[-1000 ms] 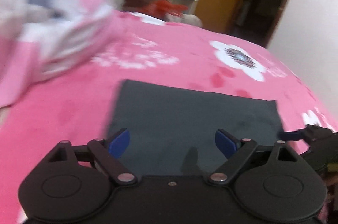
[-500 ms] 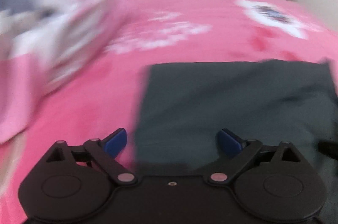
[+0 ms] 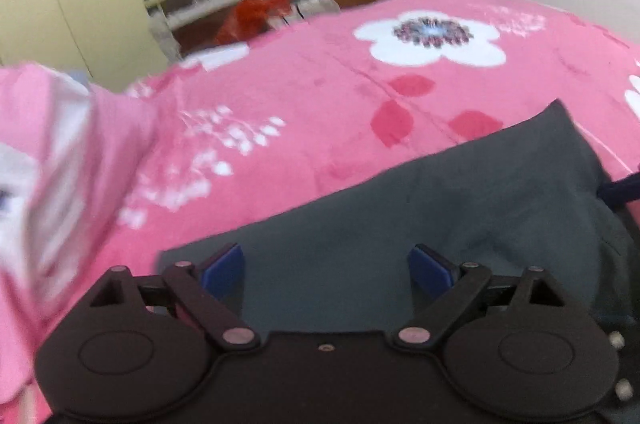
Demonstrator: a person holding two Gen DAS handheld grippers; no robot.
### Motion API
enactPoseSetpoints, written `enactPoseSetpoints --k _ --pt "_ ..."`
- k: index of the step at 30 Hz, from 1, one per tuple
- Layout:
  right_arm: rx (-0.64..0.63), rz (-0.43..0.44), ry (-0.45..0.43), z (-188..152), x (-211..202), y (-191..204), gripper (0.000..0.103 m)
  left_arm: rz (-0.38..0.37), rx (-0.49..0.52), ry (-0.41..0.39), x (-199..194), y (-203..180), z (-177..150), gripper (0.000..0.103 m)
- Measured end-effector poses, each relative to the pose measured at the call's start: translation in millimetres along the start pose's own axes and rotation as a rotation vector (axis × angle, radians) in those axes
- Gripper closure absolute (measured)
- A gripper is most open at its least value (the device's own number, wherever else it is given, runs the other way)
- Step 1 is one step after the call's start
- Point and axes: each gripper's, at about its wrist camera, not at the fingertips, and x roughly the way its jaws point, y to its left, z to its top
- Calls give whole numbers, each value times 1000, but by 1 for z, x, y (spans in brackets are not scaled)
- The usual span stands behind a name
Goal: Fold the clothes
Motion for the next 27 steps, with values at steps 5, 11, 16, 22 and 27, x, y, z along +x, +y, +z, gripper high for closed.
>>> enactPoseSetpoints --k 5,11,16,22,27 --pt "-3 9 -6 -1 0 -1 0 39 -124 29 35 31 30 7" --pt "-12 30 -10 -3 -2 -4 0 128 -125 16 56 49 60 12" --pt "-20 30 0 -1 -2 -2 0 -55 -53 -47 10 26 63 14" --pt "-54 50 -3 -7 -8 -3 0 -234 186 27 16 -49 61 14" --pt "-59 75 -5 -10 -8 -8 0 -243 237 16 51 -93 77 13"
